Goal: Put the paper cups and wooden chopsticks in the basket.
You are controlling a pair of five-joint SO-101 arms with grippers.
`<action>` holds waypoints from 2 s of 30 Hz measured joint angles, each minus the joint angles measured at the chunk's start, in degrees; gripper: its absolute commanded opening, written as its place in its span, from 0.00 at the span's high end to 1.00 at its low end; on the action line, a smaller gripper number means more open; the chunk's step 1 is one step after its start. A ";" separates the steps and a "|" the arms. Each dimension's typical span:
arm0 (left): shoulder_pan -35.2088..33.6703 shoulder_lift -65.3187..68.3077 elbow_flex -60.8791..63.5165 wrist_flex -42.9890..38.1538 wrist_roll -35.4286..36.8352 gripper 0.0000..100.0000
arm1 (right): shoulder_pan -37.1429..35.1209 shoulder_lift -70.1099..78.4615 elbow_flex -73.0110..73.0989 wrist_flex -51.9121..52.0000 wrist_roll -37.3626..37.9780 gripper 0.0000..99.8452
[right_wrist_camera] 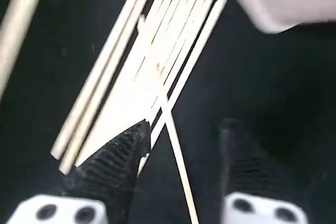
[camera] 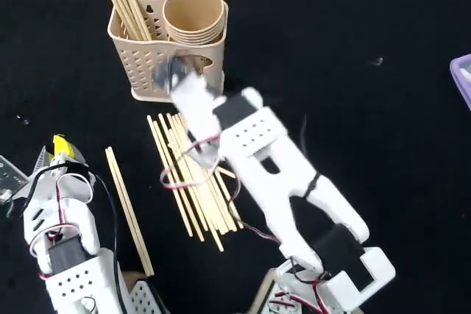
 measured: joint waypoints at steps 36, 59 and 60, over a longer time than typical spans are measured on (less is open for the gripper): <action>0.00 0.00 0.00 0.00 -0.53 0.90 | 8.18 -0.18 18.81 -13.80 15.38 0.99; 0.00 0.00 0.00 0.00 -0.53 0.90 | -1.32 -13.27 10.81 -82.73 -9.23 0.99; 0.00 0.00 0.00 0.00 -0.53 0.90 | -1.32 -11.43 9.23 -85.54 -9.23 0.99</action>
